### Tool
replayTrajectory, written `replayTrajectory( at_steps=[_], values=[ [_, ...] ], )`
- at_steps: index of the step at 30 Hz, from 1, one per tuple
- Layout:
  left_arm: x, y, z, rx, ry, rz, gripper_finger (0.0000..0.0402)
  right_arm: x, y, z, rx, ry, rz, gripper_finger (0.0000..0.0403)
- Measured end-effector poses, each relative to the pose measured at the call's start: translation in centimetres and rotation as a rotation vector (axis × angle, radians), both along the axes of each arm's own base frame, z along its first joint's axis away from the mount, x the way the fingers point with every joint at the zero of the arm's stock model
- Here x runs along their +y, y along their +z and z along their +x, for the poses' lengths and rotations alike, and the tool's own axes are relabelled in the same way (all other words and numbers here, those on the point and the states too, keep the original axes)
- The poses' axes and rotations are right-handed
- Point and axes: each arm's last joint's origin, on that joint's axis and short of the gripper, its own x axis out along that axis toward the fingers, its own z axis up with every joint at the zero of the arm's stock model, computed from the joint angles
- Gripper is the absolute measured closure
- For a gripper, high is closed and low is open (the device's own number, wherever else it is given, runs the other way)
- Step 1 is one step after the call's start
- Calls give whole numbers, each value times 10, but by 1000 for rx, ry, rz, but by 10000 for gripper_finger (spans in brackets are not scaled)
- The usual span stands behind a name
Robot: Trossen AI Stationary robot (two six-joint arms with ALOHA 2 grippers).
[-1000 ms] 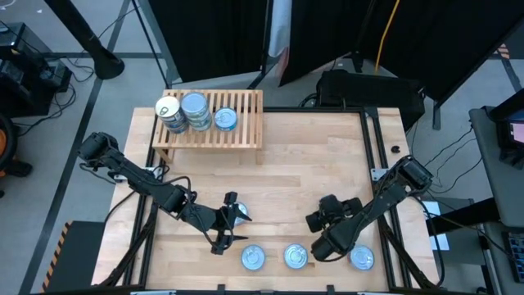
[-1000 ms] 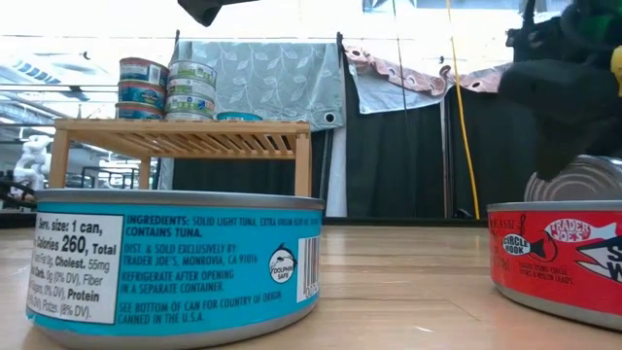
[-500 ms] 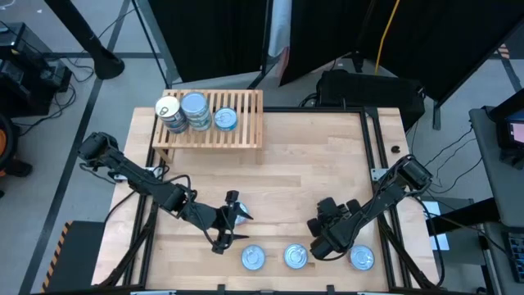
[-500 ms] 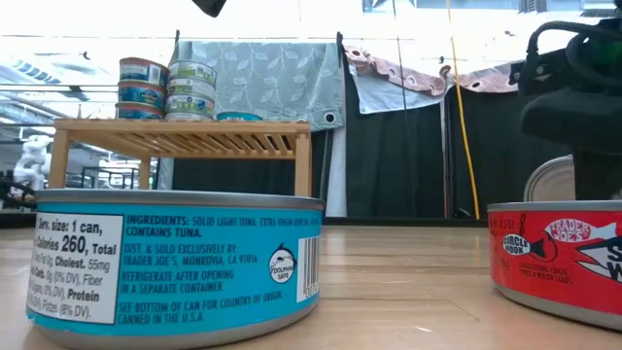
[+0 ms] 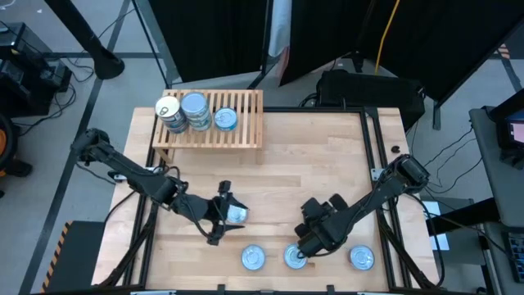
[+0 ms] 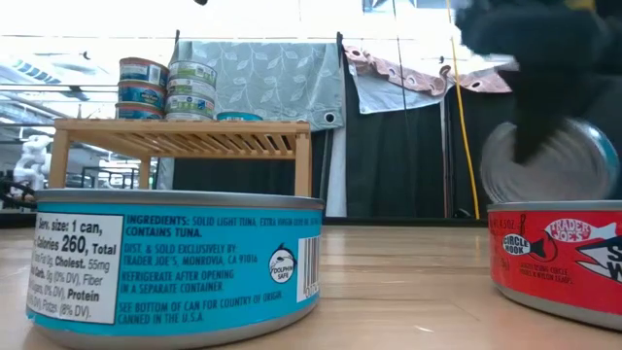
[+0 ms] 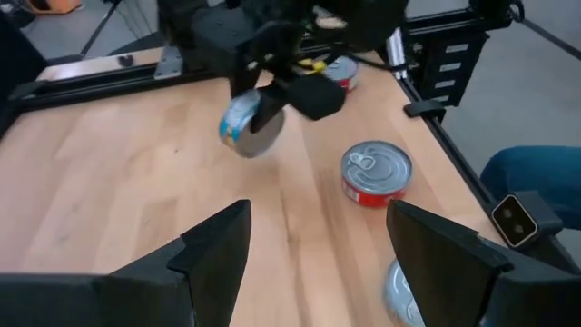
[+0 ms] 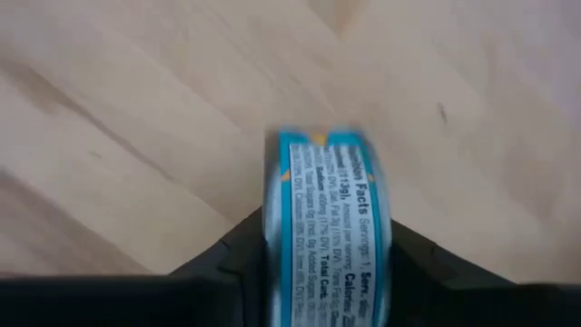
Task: Stack canned seafood by type on shelf
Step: Stack the right light blue can on top of the other light blue can
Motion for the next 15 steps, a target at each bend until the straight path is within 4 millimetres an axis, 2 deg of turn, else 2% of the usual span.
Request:
replayTrajectory(
  at_steps=[6, 11, 15],
  values=[
    [20, 26, -32, -12, 123, -36, 136, -13, 41, 32, -82, 186, -105, 280],
    [38, 46, -61, -36, 212, -82, 136, -34, 83, 57, -146, 293, -213, 271],
    [44, 56, -76, -70, 217, -134, 136, -53, 115, 75, -180, 390, -351, 271]
  ],
)
